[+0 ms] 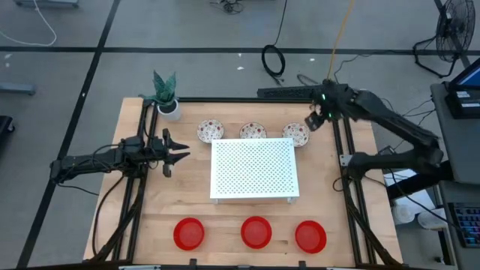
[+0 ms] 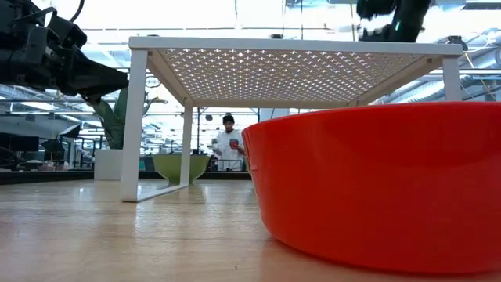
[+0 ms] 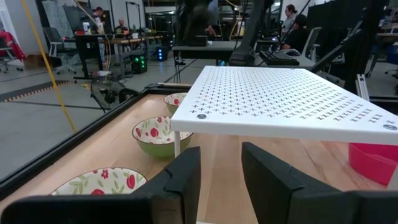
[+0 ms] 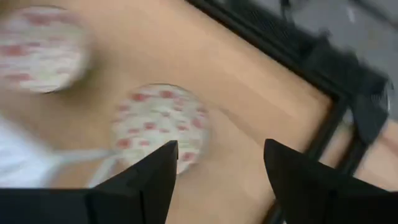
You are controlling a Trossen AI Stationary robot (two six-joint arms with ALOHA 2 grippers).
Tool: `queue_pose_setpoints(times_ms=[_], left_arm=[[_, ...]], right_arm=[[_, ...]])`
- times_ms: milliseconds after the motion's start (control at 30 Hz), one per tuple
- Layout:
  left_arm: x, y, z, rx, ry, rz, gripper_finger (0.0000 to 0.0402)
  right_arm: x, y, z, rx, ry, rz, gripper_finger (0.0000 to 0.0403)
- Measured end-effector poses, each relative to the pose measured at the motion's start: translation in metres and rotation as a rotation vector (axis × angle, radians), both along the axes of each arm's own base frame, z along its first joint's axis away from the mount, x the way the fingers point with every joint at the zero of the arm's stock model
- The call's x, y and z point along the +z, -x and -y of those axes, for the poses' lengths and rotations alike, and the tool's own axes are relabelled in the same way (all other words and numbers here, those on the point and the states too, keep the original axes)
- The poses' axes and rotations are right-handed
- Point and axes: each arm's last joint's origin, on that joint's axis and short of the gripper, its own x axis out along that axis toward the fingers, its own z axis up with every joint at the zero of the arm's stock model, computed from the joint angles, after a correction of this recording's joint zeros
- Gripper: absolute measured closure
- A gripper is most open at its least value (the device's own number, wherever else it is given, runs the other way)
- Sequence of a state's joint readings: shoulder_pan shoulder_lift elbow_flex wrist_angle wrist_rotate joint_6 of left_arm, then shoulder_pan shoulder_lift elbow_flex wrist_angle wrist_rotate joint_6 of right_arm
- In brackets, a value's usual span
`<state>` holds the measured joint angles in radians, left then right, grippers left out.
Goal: Pick & Place Mini bowls
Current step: Put the right white patterned bowl on the shelf
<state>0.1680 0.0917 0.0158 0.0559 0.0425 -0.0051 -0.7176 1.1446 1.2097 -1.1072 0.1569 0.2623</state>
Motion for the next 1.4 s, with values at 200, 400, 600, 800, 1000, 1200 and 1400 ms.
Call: queue_pose_setpoints(times_ms=[200,400,600,800,1000,1200,1400], left_arm=[[0.000,0.000,0.000,0.000,0.000,0.000,0.0282],[0.000,0.000,0.000,0.000,0.000,0.000,0.0282],[0.000,0.000,0.000,0.000,0.000,0.000,0.0282],[0.000,0.000,0.000,0.000,0.000,0.000,0.0282],[0.000,0.000,0.000,0.000,0.000,0.000,0.0282],[0.000,0.000,0.000,0.000,0.000,0.000,0.0282],[0.000,0.000,0.000,0.000,0.000,0.000,0.0282]], right_arm=[[-0.047,0.007,0.044,-0.107,-0.232,-0.003,0.0177],[-0.082,0.000,0.051,-0.103,-0.279,0.010,0.0177],[-0.111,-0.003,0.048,-0.103,-0.316,0.010,0.0177],[-0.132,-0.005,0.038,-0.070,-0.358,0.005,0.0177],[-0.139,-0.006,0.036,-0.053,-0.349,0.007,0.0177],[-0.145,-0.006,0.036,-0.054,-0.323,0.033,0.0180],[-0.150,-0.004,0.034,-0.053,-0.327,0.028,0.0220]])
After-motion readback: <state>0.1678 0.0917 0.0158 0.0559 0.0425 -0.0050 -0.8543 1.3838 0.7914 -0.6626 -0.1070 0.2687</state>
